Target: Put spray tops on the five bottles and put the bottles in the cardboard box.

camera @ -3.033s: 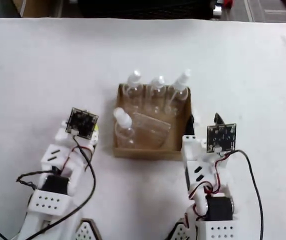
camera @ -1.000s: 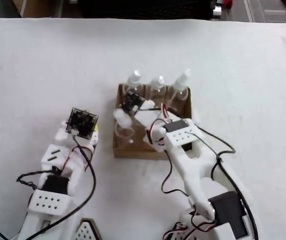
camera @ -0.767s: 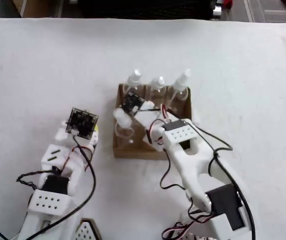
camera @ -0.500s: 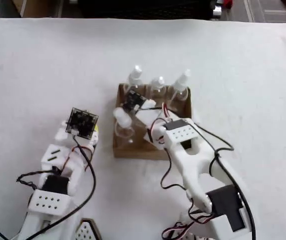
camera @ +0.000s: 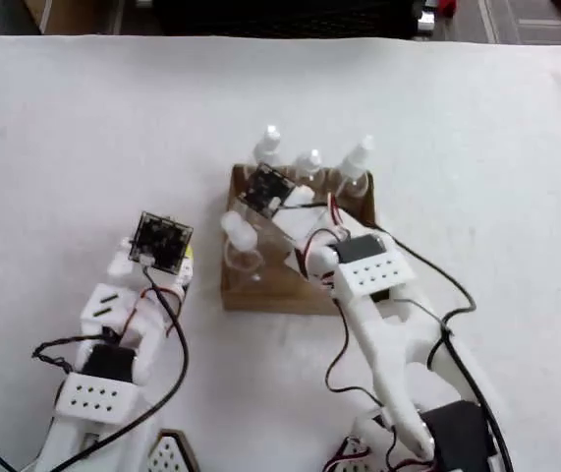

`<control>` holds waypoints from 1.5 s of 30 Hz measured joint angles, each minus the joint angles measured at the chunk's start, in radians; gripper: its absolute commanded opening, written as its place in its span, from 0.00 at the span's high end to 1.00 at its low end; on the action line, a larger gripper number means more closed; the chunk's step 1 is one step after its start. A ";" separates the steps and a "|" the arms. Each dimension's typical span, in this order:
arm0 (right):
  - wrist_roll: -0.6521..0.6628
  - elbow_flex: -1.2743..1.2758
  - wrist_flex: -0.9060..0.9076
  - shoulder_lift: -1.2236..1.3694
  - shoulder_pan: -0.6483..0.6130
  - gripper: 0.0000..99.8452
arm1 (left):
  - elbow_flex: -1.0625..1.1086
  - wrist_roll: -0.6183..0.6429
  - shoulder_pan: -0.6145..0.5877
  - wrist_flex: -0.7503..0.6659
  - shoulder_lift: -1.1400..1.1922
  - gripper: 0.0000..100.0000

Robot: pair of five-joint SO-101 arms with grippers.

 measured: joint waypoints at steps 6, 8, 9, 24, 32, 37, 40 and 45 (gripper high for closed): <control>0.000 0.040 0.020 -0.124 0.014 0.98 | 0.000 0.000 0.000 0.000 0.000 0.97; 0.000 0.054 0.044 -0.189 0.012 0.98 | 0.000 0.000 0.000 0.000 0.000 0.97; 0.000 0.060 0.058 -0.224 0.012 0.98 | 0.000 0.000 0.000 0.000 0.000 0.97; -0.189 0.091 0.367 -1.020 0.041 0.98 | -0.006 0.002 -0.023 0.002 0.000 0.97; -0.269 0.250 0.500 -1.316 -0.229 0.98 | -0.080 0.180 -0.038 0.210 -0.207 0.97; -0.302 0.407 0.437 -1.330 -0.310 0.98 | -0.081 0.190 0.071 0.393 -0.471 0.97; -0.339 0.450 0.410 -1.316 -0.313 0.98 | -0.095 0.190 0.120 0.488 -0.592 0.97; -0.358 0.459 0.402 -1.335 -0.325 0.98 | -0.106 0.190 0.138 0.500 -0.592 0.97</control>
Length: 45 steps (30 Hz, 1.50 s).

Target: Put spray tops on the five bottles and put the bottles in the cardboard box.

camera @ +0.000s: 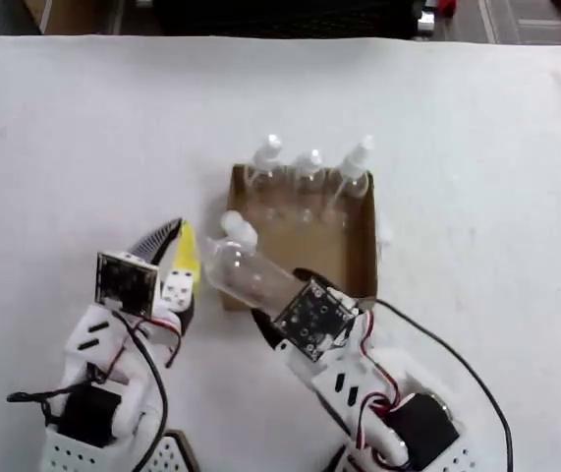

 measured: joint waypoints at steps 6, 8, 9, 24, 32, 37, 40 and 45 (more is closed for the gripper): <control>-0.005 0.000 0.031 -0.011 -0.106 0.98 | -0.002 0.003 0.031 0.020 -0.014 0.97; -0.005 0.002 0.034 -0.002 -0.135 0.98 | -0.003 0.003 0.052 0.032 -0.028 0.97; -0.003 0.002 0.034 -0.002 -0.150 0.98 | -0.008 0.005 0.069 0.038 -0.026 0.97; 0.038 0.035 0.049 -0.003 -0.189 0.89 | -0.011 -0.100 0.235 0.084 -0.017 0.97; 0.038 0.041 0.072 -0.003 -0.189 0.88 | -0.009 -0.112 0.238 0.109 -0.014 0.98; 0.063 0.097 0.072 0.009 -0.255 0.89 | 0.028 -0.215 0.238 0.109 -0.015 0.98; 0.114 0.143 0.072 0.009 -0.348 0.89 | 0.029 -0.232 0.239 0.118 -0.012 0.97; 0.138 0.203 0.052 0.014 -0.374 0.89 | 0.032 -0.233 0.170 0.241 -0.012 0.98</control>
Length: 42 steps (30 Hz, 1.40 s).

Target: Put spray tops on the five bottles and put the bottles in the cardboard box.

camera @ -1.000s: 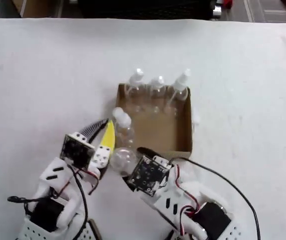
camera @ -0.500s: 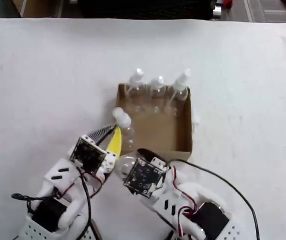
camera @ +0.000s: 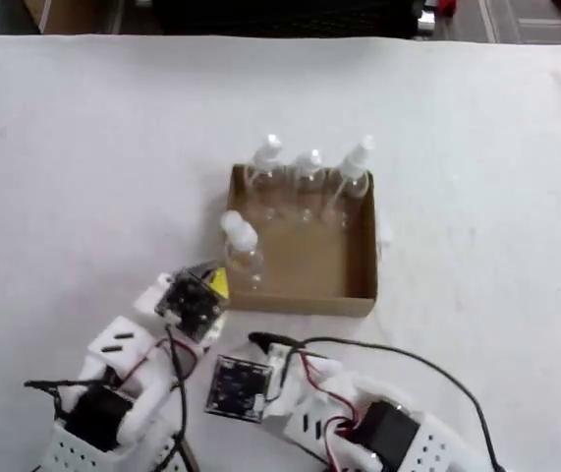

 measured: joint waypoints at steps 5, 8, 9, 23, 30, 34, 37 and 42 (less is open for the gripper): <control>0.003 0.074 -0.072 0.003 0.008 0.89 | 0.000 0.000 -0.157 0.051 0.000 0.98; -0.026 0.109 -0.133 0.005 0.054 0.89 | 0.000 0.000 -0.262 0.051 0.000 0.98; -0.049 0.115 -0.153 0.005 0.068 0.89 | 0.000 0.000 -0.301 0.054 0.000 0.98; -0.133 0.146 -0.221 0.005 0.094 0.93 | 0.057 0.296 -0.852 -0.055 0.000 0.97; -0.192 0.037 -0.140 0.021 0.092 0.93 | 0.112 0.307 -0.839 -0.144 0.000 0.97; -0.247 -0.086 -0.097 0.120 0.098 0.93 | 0.112 0.307 -0.829 -0.147 0.000 0.97; -0.256 -0.097 -0.137 0.265 0.095 0.93 | 0.112 0.307 -0.829 -0.147 0.000 0.97; -0.259 -0.095 -0.305 0.526 0.097 0.98 | 0.114 0.307 -0.822 -0.147 0.000 0.97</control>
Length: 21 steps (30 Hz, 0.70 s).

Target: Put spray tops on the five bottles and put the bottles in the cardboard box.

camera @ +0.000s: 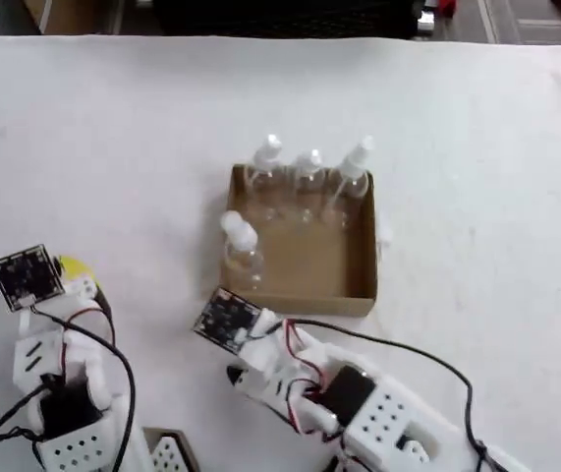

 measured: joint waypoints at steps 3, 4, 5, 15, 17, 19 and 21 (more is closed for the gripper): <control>0.000 0.018 -0.160 0.129 -0.002 0.97 | 0.009 0.000 0.000 0.000 0.000 0.97; 0.000 0.018 -0.195 0.147 -0.008 0.96 | 0.009 0.000 0.000 0.000 0.000 0.97; 0.000 0.021 -0.218 0.157 -0.018 0.96 | 0.009 0.000 0.000 0.000 0.000 0.97; 0.000 0.071 -0.358 0.175 -0.028 0.94 | 0.037 -0.106 0.190 0.000 0.000 0.98; 0.000 0.071 -0.359 0.180 -0.026 0.90 | 0.037 -0.112 0.199 0.000 0.000 0.98; 0.000 0.071 -0.359 0.181 -0.026 0.85 | 0.037 -0.115 0.204 0.000 0.000 0.97; 0.000 0.071 -0.359 0.181 -0.026 0.82 | 0.037 -0.115 0.209 0.000 0.000 0.97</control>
